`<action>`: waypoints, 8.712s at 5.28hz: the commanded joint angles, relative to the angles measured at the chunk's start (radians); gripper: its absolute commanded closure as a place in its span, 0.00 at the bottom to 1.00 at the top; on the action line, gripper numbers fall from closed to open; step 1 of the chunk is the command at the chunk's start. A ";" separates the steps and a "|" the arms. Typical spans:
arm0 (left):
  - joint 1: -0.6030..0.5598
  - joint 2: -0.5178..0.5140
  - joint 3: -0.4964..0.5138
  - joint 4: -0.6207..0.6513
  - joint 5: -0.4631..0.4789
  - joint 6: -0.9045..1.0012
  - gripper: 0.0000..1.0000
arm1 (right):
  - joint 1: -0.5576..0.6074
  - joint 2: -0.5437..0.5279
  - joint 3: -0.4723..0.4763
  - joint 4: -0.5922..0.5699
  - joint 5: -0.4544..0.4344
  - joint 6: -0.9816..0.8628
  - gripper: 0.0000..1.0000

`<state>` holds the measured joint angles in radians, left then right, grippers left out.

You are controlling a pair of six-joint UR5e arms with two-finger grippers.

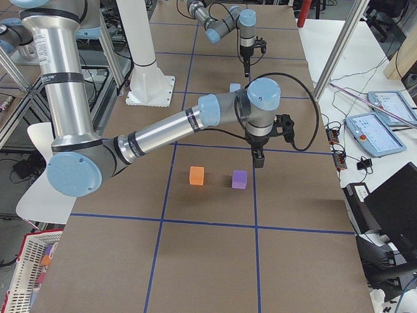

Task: Place blue block between orange and purple blocks
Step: 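Open the left gripper and lift it away from the cube, then move the right gripper over the light blue cube while the left arm withdraws, then grasp the light blue cube with the right gripper and lift it, then carry the light blue cube with the right gripper toward the purple cube, then lower the cube into the gap between purple and orange cubes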

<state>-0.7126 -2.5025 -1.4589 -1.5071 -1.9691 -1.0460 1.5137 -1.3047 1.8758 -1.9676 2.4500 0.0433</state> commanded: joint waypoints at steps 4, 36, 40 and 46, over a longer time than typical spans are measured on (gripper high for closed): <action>-0.244 0.532 -0.452 0.080 -0.117 0.409 0.00 | -0.512 0.442 0.054 -0.139 -0.266 0.662 0.00; -0.473 0.754 -0.480 0.076 -0.251 0.804 0.00 | -0.521 -0.300 0.140 0.480 -0.316 0.695 1.00; -0.472 0.752 -0.477 0.076 -0.251 0.801 0.00 | -0.515 -0.332 -0.009 0.636 -0.307 0.695 1.00; -0.472 0.752 -0.479 0.074 -0.244 0.799 0.00 | -0.523 -0.295 -0.118 0.639 -0.310 0.695 1.00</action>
<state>-1.1838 -1.7503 -1.9378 -1.4328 -2.2147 -0.2469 0.9938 -1.6057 1.7634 -1.3284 2.1399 0.7375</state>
